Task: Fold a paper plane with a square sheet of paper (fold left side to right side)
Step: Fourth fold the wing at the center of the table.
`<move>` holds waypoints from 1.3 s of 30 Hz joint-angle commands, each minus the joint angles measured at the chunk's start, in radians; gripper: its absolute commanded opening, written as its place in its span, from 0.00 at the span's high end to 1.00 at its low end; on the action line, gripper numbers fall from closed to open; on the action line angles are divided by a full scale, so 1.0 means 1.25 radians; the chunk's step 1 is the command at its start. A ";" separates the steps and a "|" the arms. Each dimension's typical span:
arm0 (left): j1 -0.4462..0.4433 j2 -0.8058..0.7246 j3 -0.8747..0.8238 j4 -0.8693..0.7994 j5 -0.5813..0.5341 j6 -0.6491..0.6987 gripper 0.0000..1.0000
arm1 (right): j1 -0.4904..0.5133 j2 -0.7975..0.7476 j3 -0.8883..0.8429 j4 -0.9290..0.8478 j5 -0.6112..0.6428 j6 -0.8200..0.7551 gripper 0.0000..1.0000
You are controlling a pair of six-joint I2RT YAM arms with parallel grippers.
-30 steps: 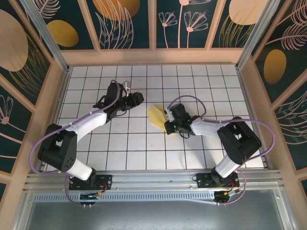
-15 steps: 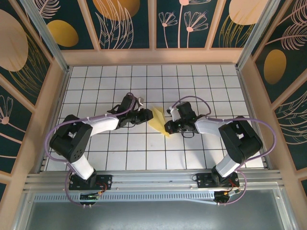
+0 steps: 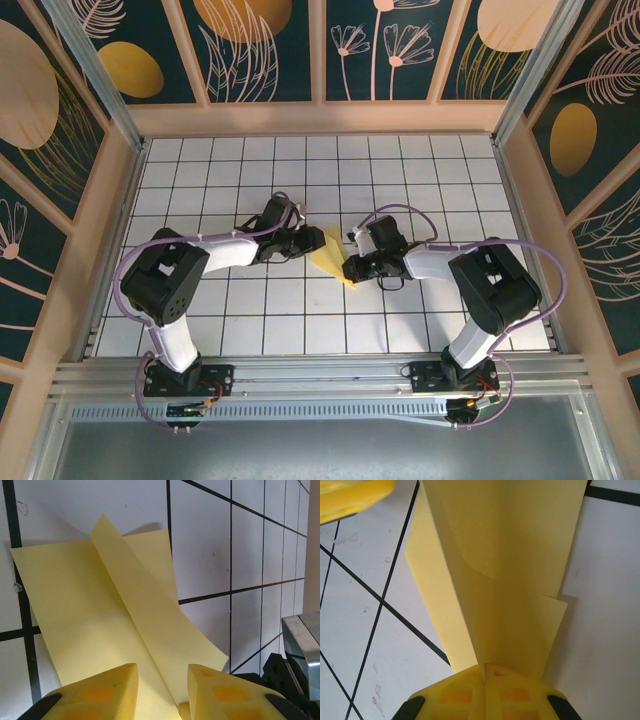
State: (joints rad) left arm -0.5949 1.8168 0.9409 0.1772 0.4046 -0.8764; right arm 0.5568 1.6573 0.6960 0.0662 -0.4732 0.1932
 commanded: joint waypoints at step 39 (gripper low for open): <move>-0.009 0.113 0.119 -0.084 -0.028 0.024 0.59 | -0.004 0.049 0.011 0.013 -0.067 0.013 0.98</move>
State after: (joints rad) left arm -0.5987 1.9476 1.0603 0.1001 0.3809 -0.8604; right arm 0.5568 1.6936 0.6983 0.0978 -0.5446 0.2008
